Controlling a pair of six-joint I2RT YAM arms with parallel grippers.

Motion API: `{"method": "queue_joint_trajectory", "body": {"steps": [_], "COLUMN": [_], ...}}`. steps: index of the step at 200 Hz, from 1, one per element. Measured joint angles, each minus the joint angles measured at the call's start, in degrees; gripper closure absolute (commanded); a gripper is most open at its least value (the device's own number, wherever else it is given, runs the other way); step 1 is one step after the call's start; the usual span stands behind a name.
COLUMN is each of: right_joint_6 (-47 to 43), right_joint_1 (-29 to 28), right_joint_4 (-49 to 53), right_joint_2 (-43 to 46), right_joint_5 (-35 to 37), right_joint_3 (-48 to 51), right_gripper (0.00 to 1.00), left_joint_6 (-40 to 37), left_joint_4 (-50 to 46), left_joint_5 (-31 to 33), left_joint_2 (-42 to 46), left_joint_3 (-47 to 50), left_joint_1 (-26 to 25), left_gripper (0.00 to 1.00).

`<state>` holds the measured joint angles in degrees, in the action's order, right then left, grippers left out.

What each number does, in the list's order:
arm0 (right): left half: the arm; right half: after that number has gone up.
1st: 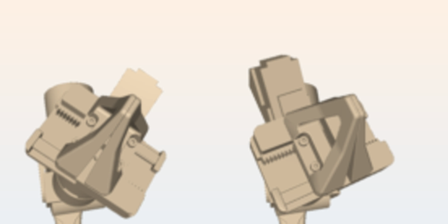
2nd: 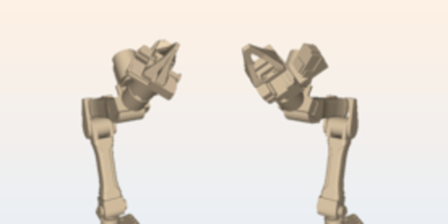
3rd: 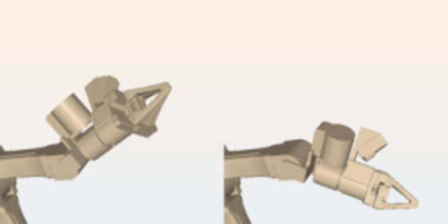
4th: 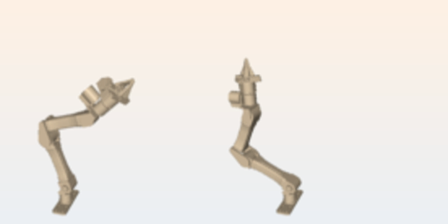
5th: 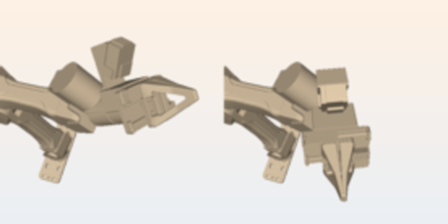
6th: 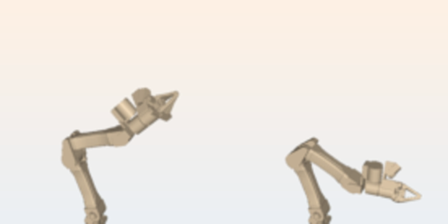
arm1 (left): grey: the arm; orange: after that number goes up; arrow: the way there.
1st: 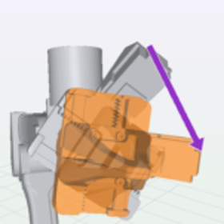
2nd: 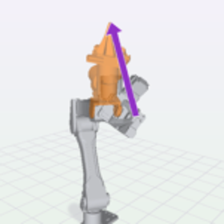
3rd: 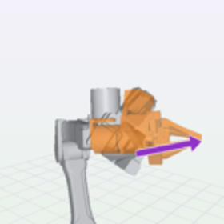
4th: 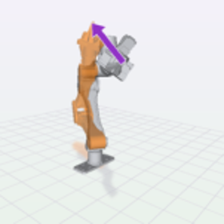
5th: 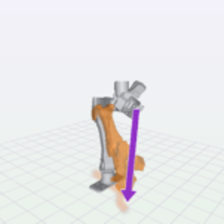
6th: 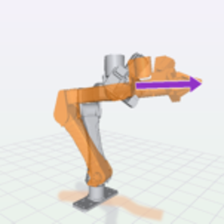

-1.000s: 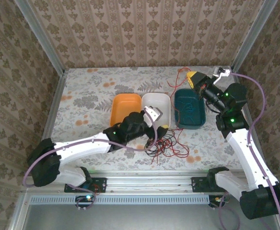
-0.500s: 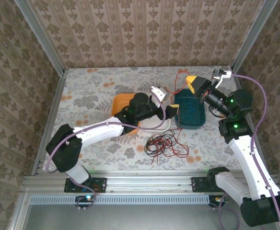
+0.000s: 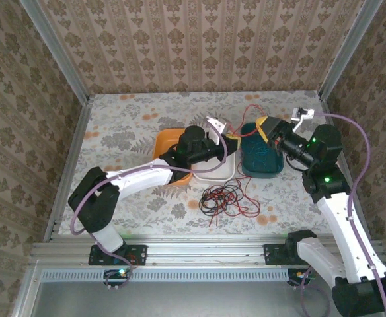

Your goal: Untangle the cables

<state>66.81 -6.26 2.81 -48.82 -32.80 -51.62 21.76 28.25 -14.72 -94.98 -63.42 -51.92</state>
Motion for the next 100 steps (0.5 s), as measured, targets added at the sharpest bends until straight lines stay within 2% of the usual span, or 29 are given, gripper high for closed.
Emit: {"method": "queue_joint_trajectory", "body": {"steps": [21, 41, 80, 100], "right_joint_6": [-6.8, -11.5, -18.1, -20.3], "right_joint_1": [-1.7, -7.0, -22.1, -27.1], "right_joint_4": [9.9, 16.5, 24.2, 24.7], "right_joint_2": [1.6, 1.4, -9.4, -15.4], "right_joint_5": [3.8, 6.8, 14.0, 18.9], "right_joint_3": [1.6, 5.7, 10.7, 10.8], "right_gripper": [0.25, 0.2, 0.19, 0.27], "left_joint_6": [2.2, 3.5, 3.8, 3.8], "left_joint_4": [-1.7, -3.2, -6.7, -8.2], "left_joint_5": [2.0, 3.2, 4.5, 5.2], "left_joint_2": [2.6, 5.4, 6.9, 7.2], "left_joint_3": [0.0, -0.2, -1.8, -1.8], "left_joint_1": [0.9, 1.5, 1.6, 1.6], "left_gripper": [1.0, 1.0, 1.0, 1.0]}}
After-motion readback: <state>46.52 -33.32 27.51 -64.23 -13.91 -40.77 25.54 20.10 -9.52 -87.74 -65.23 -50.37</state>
